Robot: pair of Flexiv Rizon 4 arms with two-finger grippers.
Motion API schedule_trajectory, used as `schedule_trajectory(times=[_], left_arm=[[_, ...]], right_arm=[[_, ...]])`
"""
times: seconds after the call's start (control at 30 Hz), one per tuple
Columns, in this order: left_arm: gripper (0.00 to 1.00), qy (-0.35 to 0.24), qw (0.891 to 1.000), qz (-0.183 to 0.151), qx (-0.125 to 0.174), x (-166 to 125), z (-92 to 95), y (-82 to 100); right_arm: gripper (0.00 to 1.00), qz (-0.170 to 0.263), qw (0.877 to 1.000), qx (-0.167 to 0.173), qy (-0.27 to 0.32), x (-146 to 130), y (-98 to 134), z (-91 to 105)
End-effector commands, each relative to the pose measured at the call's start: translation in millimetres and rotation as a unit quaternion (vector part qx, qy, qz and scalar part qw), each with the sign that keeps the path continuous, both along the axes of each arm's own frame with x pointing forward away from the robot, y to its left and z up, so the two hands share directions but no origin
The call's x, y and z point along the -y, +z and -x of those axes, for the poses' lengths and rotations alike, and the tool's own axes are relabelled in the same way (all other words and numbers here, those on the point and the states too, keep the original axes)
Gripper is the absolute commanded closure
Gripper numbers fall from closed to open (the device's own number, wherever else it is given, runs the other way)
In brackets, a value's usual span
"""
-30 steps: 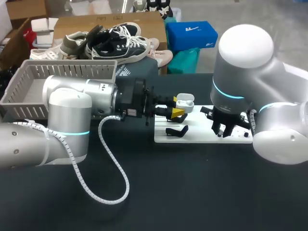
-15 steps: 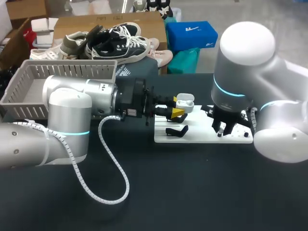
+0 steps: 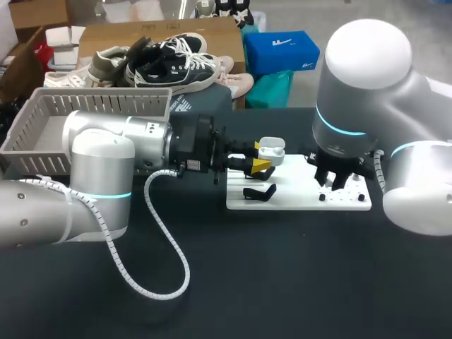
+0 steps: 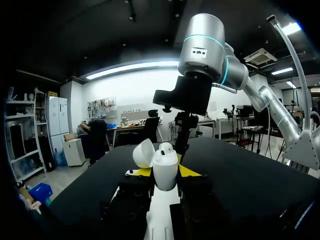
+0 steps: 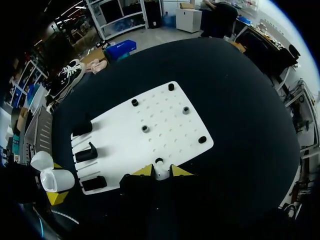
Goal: Pick up each earbud case from the left stands, insert the matching earbuds, close the lid, and place the case in the box.
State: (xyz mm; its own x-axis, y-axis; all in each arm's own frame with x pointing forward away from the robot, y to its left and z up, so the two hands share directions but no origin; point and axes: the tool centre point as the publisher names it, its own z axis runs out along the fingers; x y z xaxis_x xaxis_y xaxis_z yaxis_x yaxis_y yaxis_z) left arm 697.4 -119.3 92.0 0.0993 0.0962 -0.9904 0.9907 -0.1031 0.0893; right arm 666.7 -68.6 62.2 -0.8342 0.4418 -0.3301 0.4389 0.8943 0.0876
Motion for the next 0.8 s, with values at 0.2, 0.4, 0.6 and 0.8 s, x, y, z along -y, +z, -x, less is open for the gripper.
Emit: schedule_trajectory(times=[0.2, 0.4, 0.6, 0.8], left_arm=[[1.00, 0.000, 1.000, 0.000, 0.000, 0.2, -0.7, -0.4], [1.00, 0.000, 1.000, 0.000, 0.000, 0.2, -0.7, -0.4], [1.00, 0.000, 1.000, 0.000, 0.000, 0.2, -0.7, -0.4], [1.00, 0.000, 1.000, 0.000, 0.000, 0.2, -0.7, -0.4]], right_arm=[[1.00, 0.021, 0.999, 0.027, 0.027, -4.5, 57.3, 13.2], [1.00, 0.043, 0.996, 0.036, 0.070, -20.1, 99.0, 15.9], [1.00, 0.052, 0.988, 0.035, 0.140, -52.5, 129.4, 20.6], [1.00, 0.047, 0.980, 0.003, 0.195, -78.8, 131.0, 15.8]])
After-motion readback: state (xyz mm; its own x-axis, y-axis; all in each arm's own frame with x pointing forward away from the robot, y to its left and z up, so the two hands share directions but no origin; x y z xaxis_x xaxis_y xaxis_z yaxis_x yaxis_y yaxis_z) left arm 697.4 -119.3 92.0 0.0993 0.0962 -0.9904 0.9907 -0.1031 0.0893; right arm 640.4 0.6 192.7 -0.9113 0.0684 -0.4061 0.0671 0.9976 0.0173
